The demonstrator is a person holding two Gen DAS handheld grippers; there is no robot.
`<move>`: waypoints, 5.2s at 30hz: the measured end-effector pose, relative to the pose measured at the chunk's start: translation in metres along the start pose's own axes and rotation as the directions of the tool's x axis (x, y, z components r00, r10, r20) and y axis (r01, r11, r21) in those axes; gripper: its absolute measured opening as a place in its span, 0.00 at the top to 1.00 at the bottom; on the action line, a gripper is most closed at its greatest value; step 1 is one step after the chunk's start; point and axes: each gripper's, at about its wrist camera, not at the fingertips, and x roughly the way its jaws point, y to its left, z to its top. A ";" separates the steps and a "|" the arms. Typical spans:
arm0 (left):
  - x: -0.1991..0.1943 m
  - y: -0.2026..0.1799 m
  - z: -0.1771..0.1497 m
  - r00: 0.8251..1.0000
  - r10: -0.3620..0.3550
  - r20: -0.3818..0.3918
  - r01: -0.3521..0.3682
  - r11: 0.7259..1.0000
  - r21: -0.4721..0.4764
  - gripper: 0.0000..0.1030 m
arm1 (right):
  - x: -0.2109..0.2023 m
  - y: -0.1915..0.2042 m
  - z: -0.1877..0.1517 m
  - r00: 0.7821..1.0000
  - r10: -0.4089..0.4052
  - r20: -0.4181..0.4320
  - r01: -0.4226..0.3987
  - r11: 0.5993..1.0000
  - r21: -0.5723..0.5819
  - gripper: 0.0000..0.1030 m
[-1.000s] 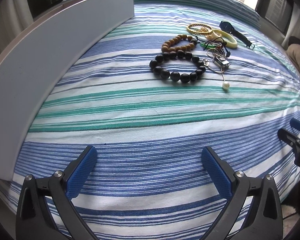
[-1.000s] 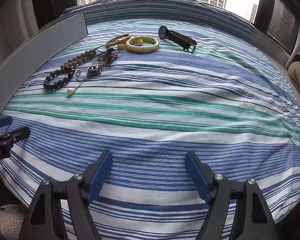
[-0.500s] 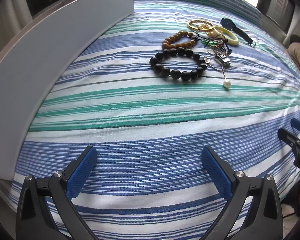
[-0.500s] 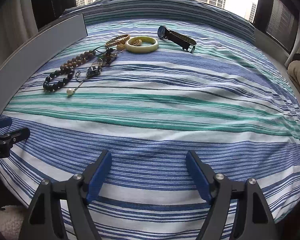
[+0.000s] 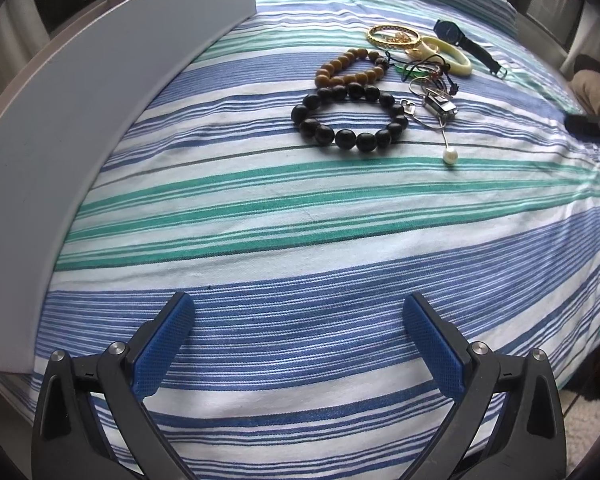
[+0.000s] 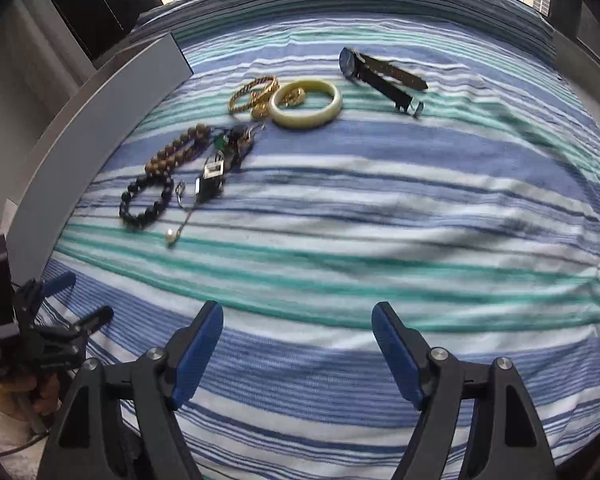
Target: Organize jewelry
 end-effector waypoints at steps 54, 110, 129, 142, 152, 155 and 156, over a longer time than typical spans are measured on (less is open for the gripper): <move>0.077 -0.117 0.230 0.983 -0.166 -0.076 0.183 0.899 0.398 0.86 | -0.001 -0.106 -0.008 0.996 0.087 -0.007 -0.083 0.967 0.242 0.84; -0.024 0.033 0.021 0.984 -0.167 -0.068 0.178 0.955 0.239 0.33 | 0.047 0.008 0.013 0.996 0.040 -0.078 -0.063 0.949 -0.310 0.63; -0.076 0.072 0.031 0.971 -0.232 0.060 0.232 0.973 0.011 0.98 | -0.010 -0.007 0.008 0.981 0.192 -0.042 -0.196 0.969 -0.150 0.90; -0.200 0.241 0.085 0.967 -0.004 0.253 0.094 0.935 -0.342 0.98 | -0.061 0.135 0.121 0.921 0.375 0.103 -0.306 0.863 -0.403 0.90; -0.092 0.342 0.100 0.997 0.074 0.035 -0.044 0.848 -0.528 0.98 | 0.022 0.335 0.225 0.893 0.450 0.014 -0.368 0.748 -0.553 0.90; -0.076 0.348 0.098 0.996 0.087 0.016 -0.065 0.839 -0.540 0.96 | 0.059 0.373 0.232 0.915 0.404 -0.014 -0.337 0.744 -0.577 0.90; -0.074 0.349 0.098 0.996 0.093 0.012 -0.072 0.838 -0.541 0.96 | 0.071 0.381 0.231 0.919 0.393 -0.025 -0.333 0.742 -0.582 0.90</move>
